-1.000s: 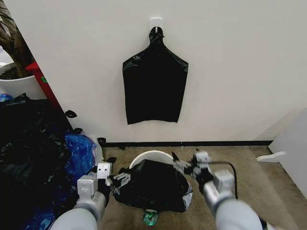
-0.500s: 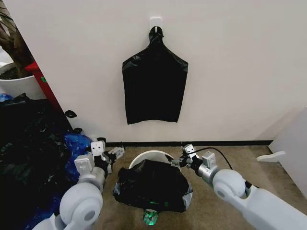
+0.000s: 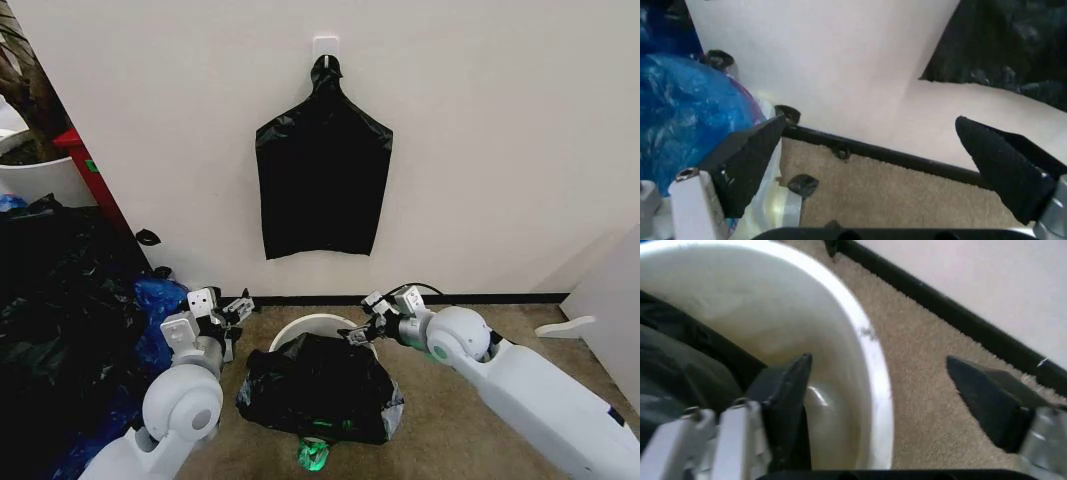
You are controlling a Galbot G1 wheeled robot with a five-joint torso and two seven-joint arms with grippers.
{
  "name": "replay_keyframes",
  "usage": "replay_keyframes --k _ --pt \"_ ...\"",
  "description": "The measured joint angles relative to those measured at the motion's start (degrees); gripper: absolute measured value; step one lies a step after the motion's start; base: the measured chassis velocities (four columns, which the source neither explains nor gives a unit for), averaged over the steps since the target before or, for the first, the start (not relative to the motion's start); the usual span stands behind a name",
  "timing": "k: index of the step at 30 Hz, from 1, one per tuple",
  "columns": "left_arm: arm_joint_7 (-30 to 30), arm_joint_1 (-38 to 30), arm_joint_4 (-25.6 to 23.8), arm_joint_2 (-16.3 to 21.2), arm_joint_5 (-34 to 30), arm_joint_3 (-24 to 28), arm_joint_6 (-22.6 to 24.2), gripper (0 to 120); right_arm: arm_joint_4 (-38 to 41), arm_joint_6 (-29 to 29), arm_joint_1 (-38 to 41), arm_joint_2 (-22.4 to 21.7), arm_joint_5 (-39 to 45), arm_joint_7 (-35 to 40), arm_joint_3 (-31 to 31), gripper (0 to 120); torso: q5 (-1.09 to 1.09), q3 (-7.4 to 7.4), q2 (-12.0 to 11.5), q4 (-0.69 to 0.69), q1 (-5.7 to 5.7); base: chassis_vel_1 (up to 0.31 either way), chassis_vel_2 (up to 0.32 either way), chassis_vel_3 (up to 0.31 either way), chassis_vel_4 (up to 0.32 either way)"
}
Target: Place the garbage bag over the trash bin.
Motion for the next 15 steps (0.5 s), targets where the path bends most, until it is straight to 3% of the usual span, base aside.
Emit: replay_keyframes --k 5,15 --pt "0.0 -0.6 1.2 -0.4 -0.7 -1.4 -0.6 100 -0.1 0.2 -2.2 1.6 0.0 5.2 0.0 57 0.0 0.0 0.0 0.0 0.0 0.0 0.0 0.0 0.0" --pt "-0.1 0.7 1.7 -0.5 -0.6 -1.8 -1.0 100 4.3 7.6 -5.6 3.0 14.4 34.1 -4.3 19 -0.01 0.0 0.0 0.0 0.0 0.0 0.0 0.0 0.0"
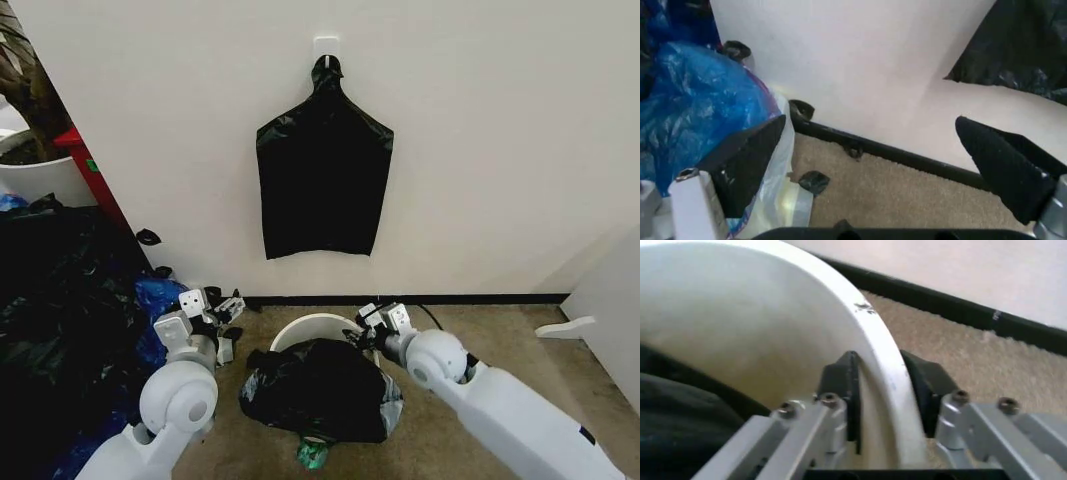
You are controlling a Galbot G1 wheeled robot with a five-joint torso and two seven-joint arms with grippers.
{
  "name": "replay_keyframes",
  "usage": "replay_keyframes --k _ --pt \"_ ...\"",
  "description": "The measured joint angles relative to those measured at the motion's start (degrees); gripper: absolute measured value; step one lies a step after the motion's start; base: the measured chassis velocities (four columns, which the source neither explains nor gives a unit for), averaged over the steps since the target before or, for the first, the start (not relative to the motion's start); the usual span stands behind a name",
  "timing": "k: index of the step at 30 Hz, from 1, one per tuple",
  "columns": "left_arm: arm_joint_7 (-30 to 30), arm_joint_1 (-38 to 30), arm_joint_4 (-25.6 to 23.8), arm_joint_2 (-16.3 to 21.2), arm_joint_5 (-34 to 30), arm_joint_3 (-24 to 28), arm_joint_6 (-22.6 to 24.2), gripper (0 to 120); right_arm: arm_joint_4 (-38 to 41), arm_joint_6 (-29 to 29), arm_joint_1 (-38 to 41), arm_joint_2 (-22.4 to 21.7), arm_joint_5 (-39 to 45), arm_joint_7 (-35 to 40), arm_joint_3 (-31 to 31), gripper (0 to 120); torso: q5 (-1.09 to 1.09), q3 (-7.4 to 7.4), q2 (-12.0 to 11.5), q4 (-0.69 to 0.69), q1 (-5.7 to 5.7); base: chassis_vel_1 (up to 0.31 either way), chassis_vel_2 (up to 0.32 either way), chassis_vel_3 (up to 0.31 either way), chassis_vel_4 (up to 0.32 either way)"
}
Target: Place the garbage bag over the trash bin.
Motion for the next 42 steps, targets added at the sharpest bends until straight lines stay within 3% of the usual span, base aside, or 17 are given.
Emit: replay_keyframes --k 5,11,14,17,24,32,39,42 --pt "0.0 0.8 -0.3 0.5 0.1 -0.6 0.0 100 4.4 6.9 -4.9 0.9 4.7 10.2 0.4 5 0.01 0.0 0.0 0.01 0.0 0.0 0.0 0.0 0.0" --pt "0.0 2.0 -0.7 -0.2 0.9 -0.8 -0.2 100 7.5 17.0 -10.6 3.8 5.7 21.1 3.0 4 0.0 0.0 0.0 0.02 -0.01 0.0 0.0 0.0 0.0" --pt "0.0 2.2 -1.3 -0.6 1.1 -0.6 -0.2 100 8.2 24.3 -14.1 7.2 4.1 25.0 6.4 4 0.0 0.0 0.0 0.01 -0.01 0.0 0.0 0.0 0.0" --pt "0.0 2.5 -1.8 -0.9 1.2 -0.4 -0.2 100 8.8 27.8 -17.1 11.4 3.9 28.6 10.6 4 0.0 -0.01 0.0 0.01 -0.01 0.0 0.0 0.0 0.0" --pt "0.0 3.0 -2.8 -1.1 1.4 -0.5 -0.1 100 5.7 31.1 -20.0 17.0 1.6 29.3 14.3 4 -0.01 0.0 0.0 0.01 -0.01 0.0 0.0 0.0 0.0" --pt "0.0 3.7 -3.7 -0.9 1.4 -1.3 0.0 100 5.7 28.9 -21.8 17.7 2.1 29.4 13.5 4 0.01 0.0 0.0 0.02 -0.01 0.0 0.0 0.0 0.0" --pt "1.1 3.9 -2.9 0.9 0.1 -1.7 -0.1 100 9.5 25.3 -24.0 14.6 0.2 27.8 12.8 28 0.0 0.0 0.0 0.01 -0.01 0.0 0.0 0.0 0.0" --pt "2.1 3.5 -1.8 2.6 -2.3 -1.7 -0.2 100 12.6 25.8 -25.7 12.4 -7.4 25.2 11.7 41 0.0 0.0 0.0 0.0 0.0 0.0 0.0 0.0 0.0"
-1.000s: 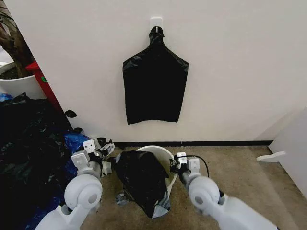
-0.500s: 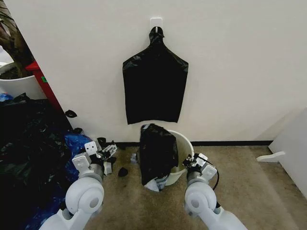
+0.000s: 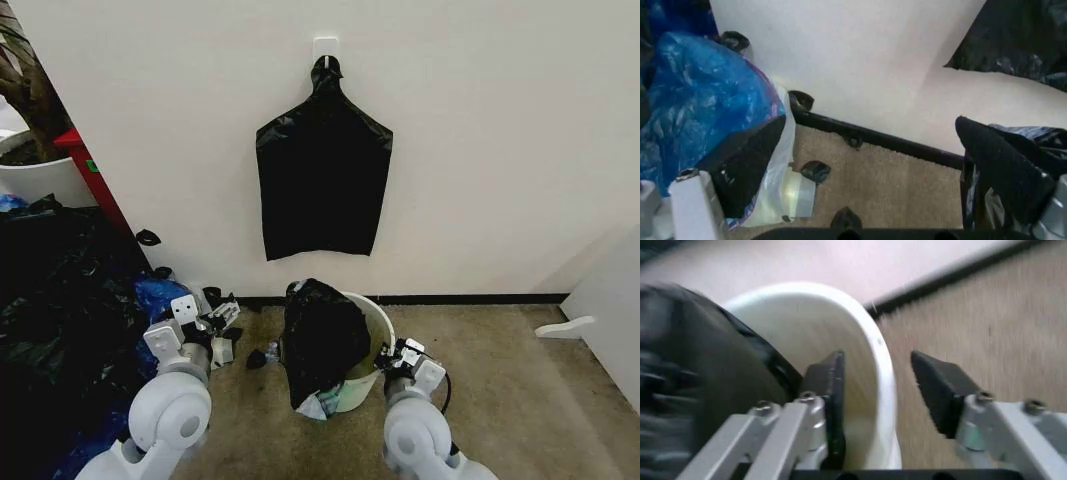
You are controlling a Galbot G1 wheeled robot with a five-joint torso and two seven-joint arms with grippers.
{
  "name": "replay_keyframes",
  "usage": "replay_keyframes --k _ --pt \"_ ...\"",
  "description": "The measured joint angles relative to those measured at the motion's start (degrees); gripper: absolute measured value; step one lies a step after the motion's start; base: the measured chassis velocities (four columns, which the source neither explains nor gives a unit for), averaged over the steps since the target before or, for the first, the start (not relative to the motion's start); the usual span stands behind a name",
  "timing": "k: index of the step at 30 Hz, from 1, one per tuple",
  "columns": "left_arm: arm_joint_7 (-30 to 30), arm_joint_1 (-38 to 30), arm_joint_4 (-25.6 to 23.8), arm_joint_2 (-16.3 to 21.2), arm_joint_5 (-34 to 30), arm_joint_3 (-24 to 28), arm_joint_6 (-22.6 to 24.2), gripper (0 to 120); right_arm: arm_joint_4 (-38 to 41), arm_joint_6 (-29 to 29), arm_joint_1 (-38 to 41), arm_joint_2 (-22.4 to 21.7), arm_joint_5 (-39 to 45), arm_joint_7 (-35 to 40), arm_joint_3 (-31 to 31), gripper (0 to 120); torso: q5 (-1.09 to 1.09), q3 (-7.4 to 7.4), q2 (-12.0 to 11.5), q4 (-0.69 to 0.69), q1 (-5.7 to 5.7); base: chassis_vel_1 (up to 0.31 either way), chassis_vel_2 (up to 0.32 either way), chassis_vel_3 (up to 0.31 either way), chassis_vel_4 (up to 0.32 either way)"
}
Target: Place the garbage bag over the trash bin.
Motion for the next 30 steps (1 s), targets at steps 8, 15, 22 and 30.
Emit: replay_keyframes --k 8,15,22,30 --pt "0.4 -0.7 0.6 2.0 -0.3 0.8 0.0 100 4.8 -0.2 2.3 -4.1 2.6 -7.5 -0.2 70 0.01 0.0 0.0 0.01 0.0 0.0 0.0 0.0 0.0" --pt "0.4 -0.4 0.7 1.9 0.7 1.2 0.2 100 2.1 -6.9 7.6 -7.1 7.5 -11.2 -0.6 95 0.01 0.0 0.0 0.01 0.0 0.0 0.0 0.0 0.0" --pt "0.3 0.0 1.0 2.3 0.7 1.1 0.2 100 -2.0 -12.9 10.1 -7.5 3.6 -13.3 -2.1 86 0.01 0.01 0.0 0.01 0.0 0.0 0.0 0.0 0.0" --pt "0.1 -0.5 2.3 2.5 0.6 0.9 0.2 100 -2.7 -13.9 11.0 -7.0 2.6 -16.5 -2.9 57 0.01 0.01 0.0 0.01 0.0 0.0 0.0 0.0 0.0"
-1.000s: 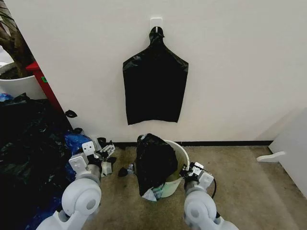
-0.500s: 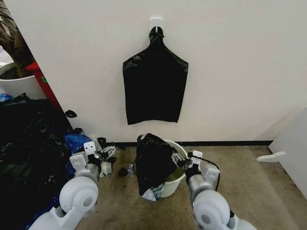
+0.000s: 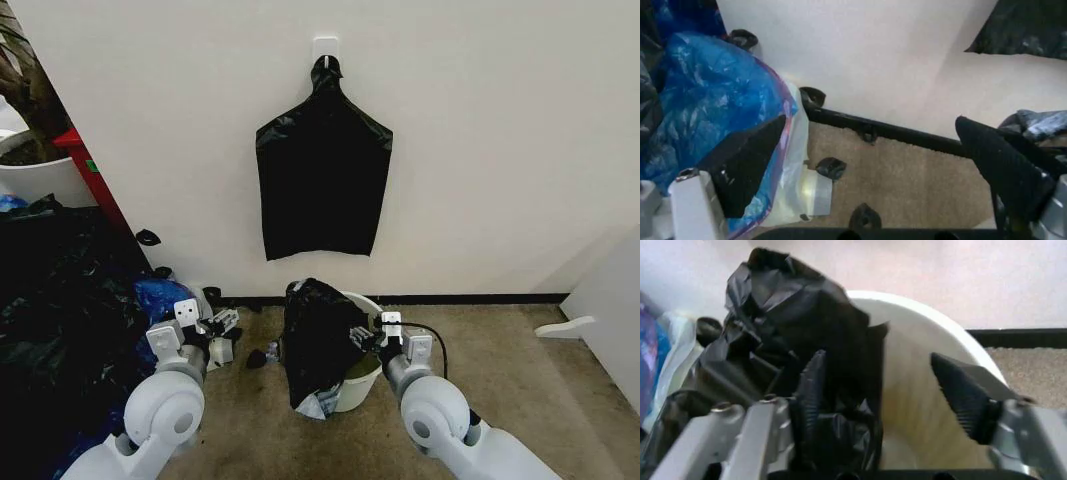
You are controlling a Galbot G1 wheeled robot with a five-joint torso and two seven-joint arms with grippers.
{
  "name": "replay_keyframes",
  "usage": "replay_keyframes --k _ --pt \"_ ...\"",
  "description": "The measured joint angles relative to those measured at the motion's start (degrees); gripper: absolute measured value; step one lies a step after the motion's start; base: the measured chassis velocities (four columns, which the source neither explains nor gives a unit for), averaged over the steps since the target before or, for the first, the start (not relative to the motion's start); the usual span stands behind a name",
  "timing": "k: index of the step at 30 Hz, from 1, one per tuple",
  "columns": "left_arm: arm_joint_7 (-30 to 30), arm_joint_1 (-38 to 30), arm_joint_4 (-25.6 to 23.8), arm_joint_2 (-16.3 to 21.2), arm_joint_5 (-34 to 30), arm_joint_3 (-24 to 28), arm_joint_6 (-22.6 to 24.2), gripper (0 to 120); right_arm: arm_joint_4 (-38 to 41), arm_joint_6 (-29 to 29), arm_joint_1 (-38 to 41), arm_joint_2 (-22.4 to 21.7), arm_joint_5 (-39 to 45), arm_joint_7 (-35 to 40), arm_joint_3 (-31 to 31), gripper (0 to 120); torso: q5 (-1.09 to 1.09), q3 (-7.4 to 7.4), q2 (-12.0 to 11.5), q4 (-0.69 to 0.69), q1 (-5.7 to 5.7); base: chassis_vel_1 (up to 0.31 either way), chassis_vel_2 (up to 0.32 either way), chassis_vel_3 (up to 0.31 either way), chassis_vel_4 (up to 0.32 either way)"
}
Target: Place the garbage bag over the trash bin.
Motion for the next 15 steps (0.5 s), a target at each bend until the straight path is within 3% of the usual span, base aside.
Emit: replay_keyframes --k 5,7,10,15 --pt "-0.1 -0.7 1.1 -0.8 0.3 0.5 0.0 100 -1.0 -1.5 0.5 0.1 -0.3 -0.6 -0.5 36 0.0 0.0 0.0 0.0 0.0 0.0 0.0 0.0 0.0" --pt "-0.1 -0.8 1.1 -0.9 0.3 0.6 0.0 100 -1.1 -1.5 0.4 0.1 -0.5 -0.6 -0.5 34 0.0 0.0 0.0 0.0 0.0 0.0 0.0 0.0 0.0" --pt "0.0 -1.1 1.6 -1.0 -0.5 1.2 0.0 100 -1.6 1.4 -0.1 0.5 -2.3 -2.1 -0.6 19 0.0 0.0 0.0 0.0 0.0 0.0 0.0 0.0 0.0" --pt "1.2 -2.3 2.5 -0.9 -2.1 1.9 -1.3 100 -2.6 5.7 -0.9 0.7 -4.5 -5.0 -0.4 4 0.0 0.0 0.0 0.0 0.0 0.0 0.0 0.0 0.0"
